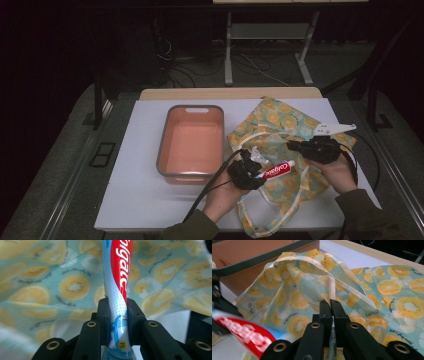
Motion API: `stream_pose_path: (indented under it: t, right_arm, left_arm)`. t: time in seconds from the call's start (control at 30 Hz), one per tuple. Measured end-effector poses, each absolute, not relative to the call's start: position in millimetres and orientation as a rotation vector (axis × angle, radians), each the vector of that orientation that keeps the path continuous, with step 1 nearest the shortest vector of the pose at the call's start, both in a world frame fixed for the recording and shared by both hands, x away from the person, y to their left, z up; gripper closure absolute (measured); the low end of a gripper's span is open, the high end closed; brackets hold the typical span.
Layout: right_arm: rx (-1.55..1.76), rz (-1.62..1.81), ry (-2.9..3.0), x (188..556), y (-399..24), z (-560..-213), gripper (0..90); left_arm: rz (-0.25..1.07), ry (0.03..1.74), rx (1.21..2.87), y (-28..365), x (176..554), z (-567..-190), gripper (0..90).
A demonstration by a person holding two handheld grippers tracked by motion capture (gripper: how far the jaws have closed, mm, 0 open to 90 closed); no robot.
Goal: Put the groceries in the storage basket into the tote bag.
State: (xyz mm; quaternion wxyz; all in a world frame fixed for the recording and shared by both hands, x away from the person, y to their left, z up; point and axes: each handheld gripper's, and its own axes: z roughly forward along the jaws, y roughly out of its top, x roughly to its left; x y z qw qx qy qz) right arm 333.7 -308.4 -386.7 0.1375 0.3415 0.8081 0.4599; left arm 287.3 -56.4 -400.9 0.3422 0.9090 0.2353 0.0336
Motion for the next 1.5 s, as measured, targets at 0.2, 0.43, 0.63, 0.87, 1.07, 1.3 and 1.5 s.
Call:
stream_pose_path:
  t: [0.2, 0.43, 0.63, 0.87, 1.07, 1.3, 1.5]
  right_arm:
    - [0.989, 1.328, 2.339, 333.9, -309.4, -386.9, 88.4]
    - [0.987, 1.327, 2.34, 333.5, -311.0, -387.6, 88.4]
    - [0.987, 1.324, 2.35, 332.3, -309.8, -387.9, 88.4]
    - [0.98, 1.313, 2.367, 331.7, -306.8, -389.8, 88.4]
    - [0.979, 1.311, 2.373, 330.9, -306.3, -390.2, 88.4]
    - [0.981, 1.307, 2.378, 331.4, -305.4, -391.6, 88.4]
    - [0.979, 1.308, 2.374, 331.1, -305.2, -391.8, 88.4]
  left_arm:
    - [0.121, 0.658, 2.363, -75.0, 296.6, -420.1, 75.4]
    - [0.124, 0.682, 2.276, -76.1, 303.9, -424.5, 66.6]
    - [0.142, 0.661, 2.273, -59.7, 294.2, -410.4, 46.3]
    - [0.151, 0.65, 2.265, -32.0, 270.8, -406.1, 41.2]
    - [0.194, 0.665, 2.297, -6.8, 255.5, -411.0, 43.7]
    - [0.211, 0.691, 2.321, 3.0, 257.6, -427.1, 65.9]
    - [0.261, 0.647, 2.302, -4.7, 264.3, -423.3, 84.6]
